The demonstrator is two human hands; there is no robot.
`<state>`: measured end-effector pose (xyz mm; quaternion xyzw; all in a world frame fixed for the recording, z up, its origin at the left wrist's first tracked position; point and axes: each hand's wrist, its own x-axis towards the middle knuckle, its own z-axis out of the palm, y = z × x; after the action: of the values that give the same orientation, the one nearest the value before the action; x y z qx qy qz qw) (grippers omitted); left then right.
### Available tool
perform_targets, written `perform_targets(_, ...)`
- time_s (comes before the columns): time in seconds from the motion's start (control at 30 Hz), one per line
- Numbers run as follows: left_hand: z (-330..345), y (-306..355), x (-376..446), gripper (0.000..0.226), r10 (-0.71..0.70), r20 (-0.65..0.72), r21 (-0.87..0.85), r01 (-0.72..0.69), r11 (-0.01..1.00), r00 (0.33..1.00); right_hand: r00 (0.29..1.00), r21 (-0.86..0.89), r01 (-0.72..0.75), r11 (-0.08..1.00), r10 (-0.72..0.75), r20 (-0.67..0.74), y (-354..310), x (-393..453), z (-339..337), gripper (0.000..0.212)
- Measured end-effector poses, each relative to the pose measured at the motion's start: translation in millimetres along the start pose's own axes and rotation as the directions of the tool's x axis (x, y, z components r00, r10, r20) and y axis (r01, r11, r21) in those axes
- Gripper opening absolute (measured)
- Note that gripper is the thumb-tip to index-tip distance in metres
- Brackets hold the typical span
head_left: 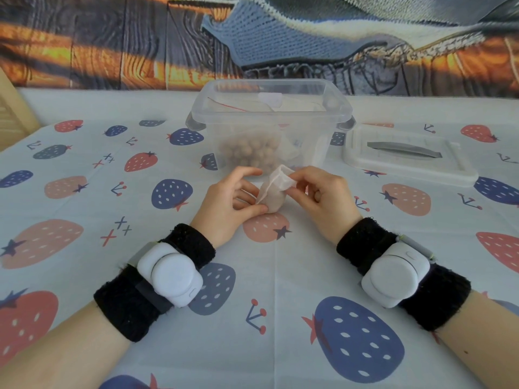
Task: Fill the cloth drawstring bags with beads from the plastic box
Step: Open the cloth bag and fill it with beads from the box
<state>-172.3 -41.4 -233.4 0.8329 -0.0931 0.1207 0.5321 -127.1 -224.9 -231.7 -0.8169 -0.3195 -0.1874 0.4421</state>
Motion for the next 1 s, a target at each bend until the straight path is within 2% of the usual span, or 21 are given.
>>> perform_targets(0.13,0.6,-2.0,0.2,0.058,0.004,0.014,0.011,-0.004,1.000,1.000,1.000,-0.054,-0.022,0.998,0.021,-0.013,2.8,1.0,-1.1,0.006)
perform_targets(0.33,1.8,-6.0,0.8,0.070,0.003,0.072,0.058,-0.007,0.998,0.997,0.996,-0.076,-0.006,0.997,0.013,0.083,7.0,1.5,-0.6,0.016)
perform_targets(0.5,1.6,-7.7,2.6,0.056,-0.008,0.088,0.047,0.003,0.999,0.996,1.000,-0.083,0.014,0.996,-0.013,0.005,7.4,1.5,2.2,0.009)
perform_targets(0.6,0.3,-9.6,3.7,0.043,-0.020,0.098,-0.026,0.023,0.999,0.995,0.996,-0.020,0.039,0.999,-0.040,-0.080,3.3,2.1,0.3,0.014)
perform_targets(0.73,-1.0,-6.9,4.7,0.026,-0.007,0.132,-0.065,0.016,0.998,0.991,0.986,0.054,0.030,0.998,-0.021,-0.162,-3.2,2.5,-2.7,0.010)
perform_targets(0.83,-0.7,-5.5,5.8,0.021,-0.022,0.142,-0.120,0.039,0.992,0.990,0.990,0.147,0.017,0.989,0.004,-0.143,-5.3,2.0,-4.5,0.012)
perform_targets(0.9,-1.4,-5.1,6.3,0.026,-0.036,0.144,-0.149,0.058,0.987,0.989,0.991,0.198,-0.049,0.979,0.073,-0.113,-5.0,1.0,-5.9,0.013)
perform_targets(1.0,-2.0,-5.8,6.1,0.019,-0.055,0.154,-0.156,0.080,0.984,0.986,0.988,0.222,-0.104,0.970,0.126,-0.088,-5.5,0.5,-7.0,0.011)
